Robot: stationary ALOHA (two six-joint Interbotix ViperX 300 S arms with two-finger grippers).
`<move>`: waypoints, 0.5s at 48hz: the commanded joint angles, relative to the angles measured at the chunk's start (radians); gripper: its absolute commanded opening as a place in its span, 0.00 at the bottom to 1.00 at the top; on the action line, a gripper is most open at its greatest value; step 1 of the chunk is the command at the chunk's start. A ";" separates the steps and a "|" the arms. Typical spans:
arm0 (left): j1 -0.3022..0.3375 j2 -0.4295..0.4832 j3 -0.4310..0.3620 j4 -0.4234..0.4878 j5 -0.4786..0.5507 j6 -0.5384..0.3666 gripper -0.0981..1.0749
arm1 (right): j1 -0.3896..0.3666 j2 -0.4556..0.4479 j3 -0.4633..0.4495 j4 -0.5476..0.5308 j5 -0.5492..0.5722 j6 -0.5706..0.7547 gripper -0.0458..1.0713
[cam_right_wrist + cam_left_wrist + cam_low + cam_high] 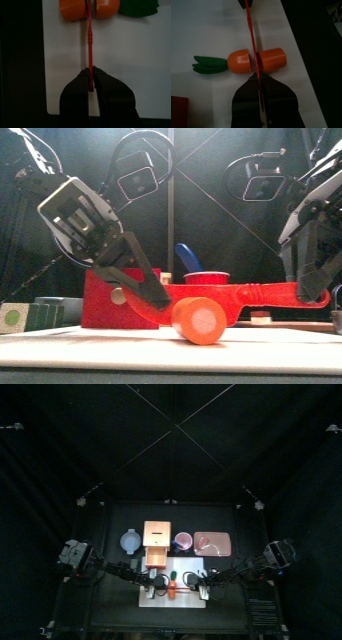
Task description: Drop knife
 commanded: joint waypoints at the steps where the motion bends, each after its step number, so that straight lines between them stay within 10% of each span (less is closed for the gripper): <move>1: -0.012 -0.037 -0.006 0.006 -0.002 0.005 0.30 | 0.006 -0.029 -0.012 -0.009 0.020 -0.002 0.27; 24: -0.006 -0.121 -0.011 0.037 -0.005 0.006 0.30 | 0.005 -0.107 -0.037 -0.095 0.112 0.002 0.27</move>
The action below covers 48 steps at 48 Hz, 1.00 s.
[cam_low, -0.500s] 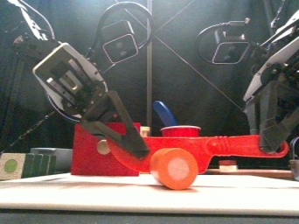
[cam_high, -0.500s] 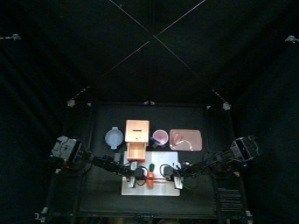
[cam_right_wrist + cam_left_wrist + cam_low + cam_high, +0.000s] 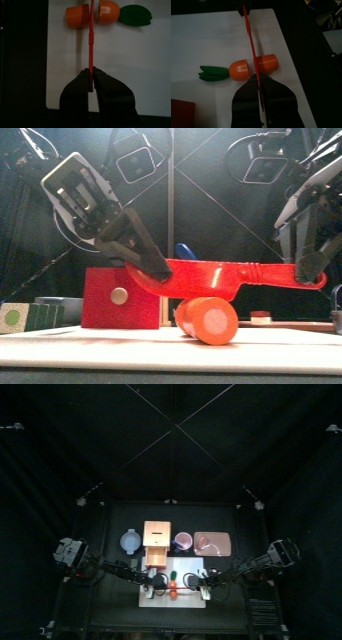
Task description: Drop knife
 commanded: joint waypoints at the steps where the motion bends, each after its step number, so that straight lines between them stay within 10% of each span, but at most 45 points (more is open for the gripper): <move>1: -0.005 -0.048 -0.012 0.017 -0.011 0.008 0.30 | -0.003 -0.046 -0.011 -0.009 0.023 -0.002 0.27; 14: 0.074 -0.098 -0.055 0.121 -0.025 0.023 0.36 | -0.008 -0.199 -0.012 0.018 0.172 0.003 0.28; 29: 0.150 -0.075 -0.114 0.172 -0.189 0.072 0.74 | -0.038 -0.394 -0.020 0.351 0.347 0.017 0.28; 48: 0.189 -0.129 -0.014 0.130 -0.382 0.087 0.89 | -0.078 -0.506 0.064 0.505 0.380 0.479 0.28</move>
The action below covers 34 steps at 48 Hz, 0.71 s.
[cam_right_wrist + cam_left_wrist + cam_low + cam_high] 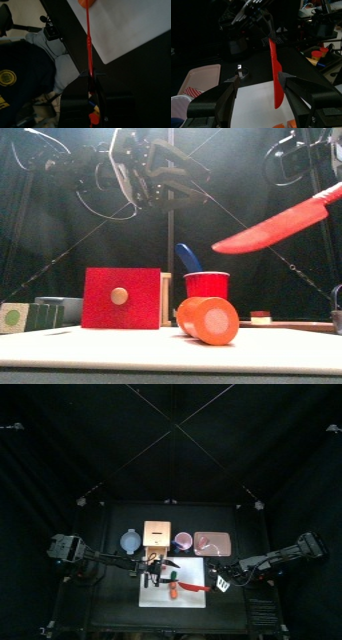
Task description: Drop knife
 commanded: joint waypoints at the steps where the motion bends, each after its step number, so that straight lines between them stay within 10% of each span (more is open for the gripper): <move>1: 0.003 -0.034 0.009 -0.005 -0.017 0.002 0.88 | -0.002 -0.021 0.006 -0.006 0.021 0.104 0.28; 34: 0.002 -0.100 0.104 0.026 -0.015 0.005 0.88 | 0.149 0.084 0.086 -0.403 0.026 1.048 0.29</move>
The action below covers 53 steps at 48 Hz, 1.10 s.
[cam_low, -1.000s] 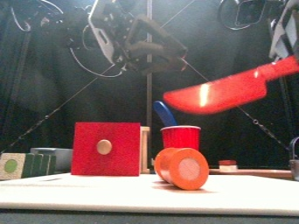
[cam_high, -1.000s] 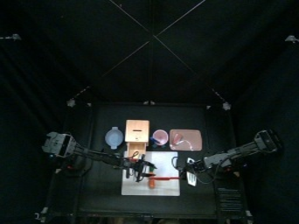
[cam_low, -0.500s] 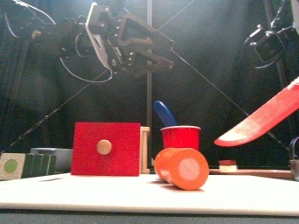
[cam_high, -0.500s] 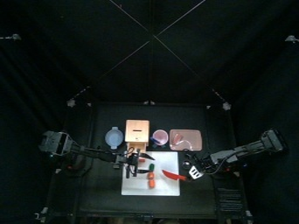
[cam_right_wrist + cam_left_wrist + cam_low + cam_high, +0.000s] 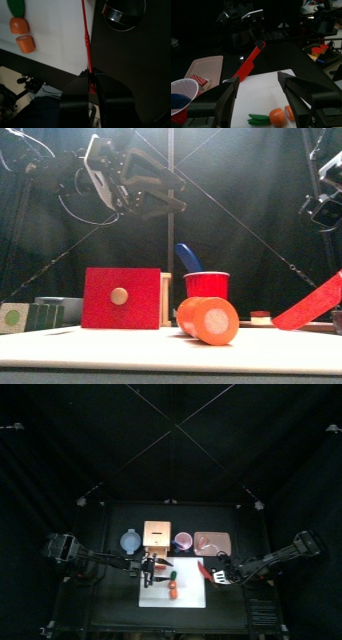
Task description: Drop knife
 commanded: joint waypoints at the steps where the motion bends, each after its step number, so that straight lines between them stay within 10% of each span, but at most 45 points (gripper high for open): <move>1: 0.005 -0.031 -0.005 0.043 -0.009 0.002 0.88 | 0.021 0.026 -0.006 -0.014 -0.048 0.044 0.29; 19: 0.012 -0.038 0.009 0.069 -0.009 0.000 0.88 | 0.028 0.184 0.000 -0.048 -0.310 0.061 0.30; 36: 0.014 -0.041 0.020 0.061 -0.009 -0.002 0.88 | 0.029 0.288 -0.021 -0.052 -0.379 0.060 0.65; 53: 0.012 -0.041 0.035 0.040 -0.005 -0.002 0.88 | 0.058 0.342 -0.081 -0.114 -0.408 0.049 0.68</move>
